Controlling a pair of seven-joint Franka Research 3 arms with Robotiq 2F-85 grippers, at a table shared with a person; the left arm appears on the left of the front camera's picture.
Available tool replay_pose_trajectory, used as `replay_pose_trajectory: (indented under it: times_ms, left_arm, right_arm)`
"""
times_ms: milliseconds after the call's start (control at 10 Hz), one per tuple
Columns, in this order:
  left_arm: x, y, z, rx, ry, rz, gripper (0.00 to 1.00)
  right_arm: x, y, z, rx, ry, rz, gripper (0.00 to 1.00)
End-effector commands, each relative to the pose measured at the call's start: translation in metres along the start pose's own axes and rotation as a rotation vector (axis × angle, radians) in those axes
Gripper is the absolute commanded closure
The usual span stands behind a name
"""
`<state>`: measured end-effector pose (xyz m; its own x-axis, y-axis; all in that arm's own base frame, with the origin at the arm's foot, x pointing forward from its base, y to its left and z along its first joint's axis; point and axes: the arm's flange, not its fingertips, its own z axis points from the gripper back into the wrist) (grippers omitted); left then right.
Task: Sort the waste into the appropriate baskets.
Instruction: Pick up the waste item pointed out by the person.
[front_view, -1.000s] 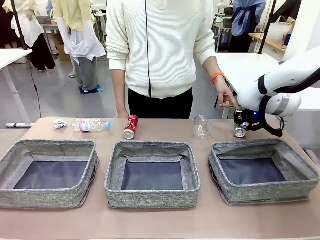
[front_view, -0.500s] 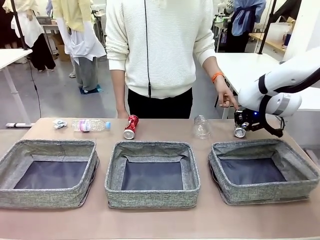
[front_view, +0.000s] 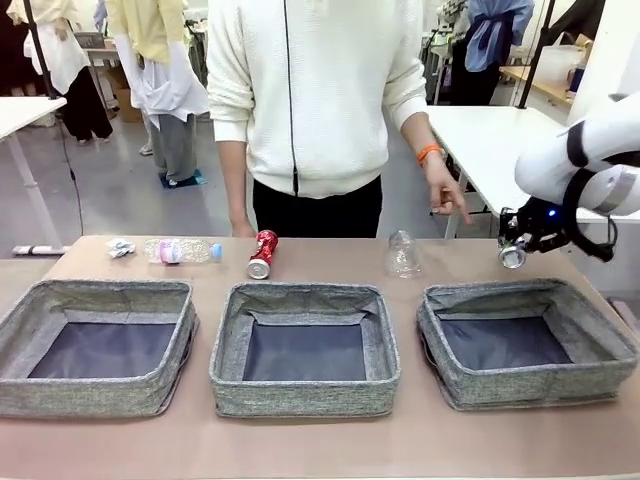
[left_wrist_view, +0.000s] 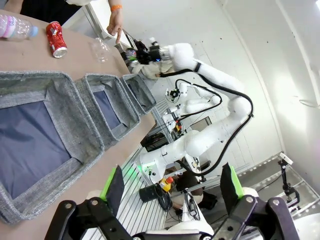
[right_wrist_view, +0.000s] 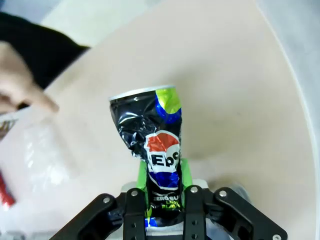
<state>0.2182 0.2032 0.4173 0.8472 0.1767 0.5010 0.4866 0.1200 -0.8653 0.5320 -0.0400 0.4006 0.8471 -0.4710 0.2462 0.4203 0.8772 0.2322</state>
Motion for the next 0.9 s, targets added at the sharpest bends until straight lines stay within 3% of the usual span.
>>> replay_pose_trajectory:
  times_ms: [0, 100, 200, 400, 500, 600, 700, 800]
  left_arm:
    - [0.002, -0.001, 0.0, -0.016, -0.01, -0.019, 0.0]
    - [0.002, -0.001, 0.0, -0.016, -0.01, -0.019, 0.0]
    - [0.002, -0.001, 0.0, -0.016, -0.01, -0.019, 0.0]
    - [0.002, -0.001, 0.0, -0.016, -0.01, -0.019, 0.0]
    - [0.002, -0.001, 0.0, -0.016, -0.01, -0.019, 0.0]
    - [0.002, -0.001, 0.0, -0.016, -0.01, -0.019, 0.0]
    - [0.002, -0.001, 0.0, -0.016, -0.01, -0.019, 0.0]
    - [0.002, -0.001, 0.0, -0.016, -0.01, -0.019, 0.0]
  right_arm:
    - [-0.061, -0.005, 0.109, 0.151, -0.007, 0.097, 1.0]
    - [-0.105, 0.009, 0.139, 0.192, 0.143, 0.135, 1.0]
    - [-0.157, 0.027, 0.157, 0.134, 0.156, 0.342, 1.0]
    - [-0.177, 0.043, 0.148, 0.086, 0.227, 0.564, 1.0]
    - [-0.158, 0.048, 0.13, 0.11, 0.298, 0.613, 1.0]
    - [-0.188, 0.042, 0.162, 0.106, 0.213, 0.429, 1.0]
    - [-0.188, 0.042, 0.162, 0.106, 0.213, 0.429, 1.0]
    - [-0.198, 0.051, 0.148, 0.098, 0.275, 0.527, 0.72]
